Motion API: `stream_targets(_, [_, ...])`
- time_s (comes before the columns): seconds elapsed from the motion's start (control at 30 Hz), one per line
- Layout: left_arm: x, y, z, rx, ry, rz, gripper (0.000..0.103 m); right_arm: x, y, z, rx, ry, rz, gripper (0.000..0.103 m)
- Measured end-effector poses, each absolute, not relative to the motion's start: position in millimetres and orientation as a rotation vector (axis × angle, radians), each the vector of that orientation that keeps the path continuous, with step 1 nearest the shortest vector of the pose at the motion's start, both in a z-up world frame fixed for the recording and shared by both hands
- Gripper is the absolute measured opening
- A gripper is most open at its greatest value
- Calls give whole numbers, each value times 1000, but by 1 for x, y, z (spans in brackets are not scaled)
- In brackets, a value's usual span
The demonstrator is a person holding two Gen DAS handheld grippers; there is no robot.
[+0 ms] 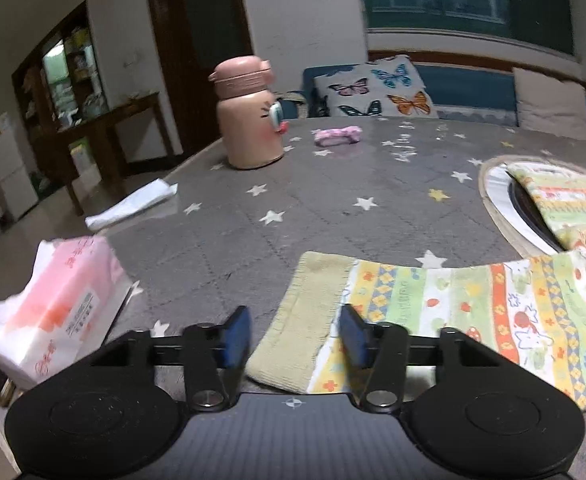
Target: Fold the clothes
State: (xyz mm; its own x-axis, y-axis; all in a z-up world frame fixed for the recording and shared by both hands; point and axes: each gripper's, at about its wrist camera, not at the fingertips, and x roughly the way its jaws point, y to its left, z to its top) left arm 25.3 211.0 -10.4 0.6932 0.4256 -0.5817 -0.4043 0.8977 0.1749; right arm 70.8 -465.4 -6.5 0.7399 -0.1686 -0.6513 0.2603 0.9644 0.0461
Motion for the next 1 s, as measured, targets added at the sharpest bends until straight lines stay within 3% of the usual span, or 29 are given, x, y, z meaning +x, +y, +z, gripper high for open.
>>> stream_targets(0.03, [27,208,-11,59,659,454,29,71,-464,-6,138,703,-221,16])
stream_targets(0.07, [29,204,-12,84,659,444,26,71,-462,-6,131,705,-216,12])
stream_targets(0.13, [35,198,-14,134,664,427,10,74,-456,-5,89,706,-221,8])
stream_targets(0.2, [41,194,-16,188,667,426,8,78,-455,-4,59,700,-233,7])
stream_targets(0.4, [51,193,-21,256,655,431,7,89,-452,-5,-24,682,-266,9])
stream_targets(0.77, [45,189,-8,198,661,404,14,80,-442,13,-23,669,-213,28])
stream_targets(1.0, [33,150,10,147,617,276,15,62,-367,34,-46,679,122,29])
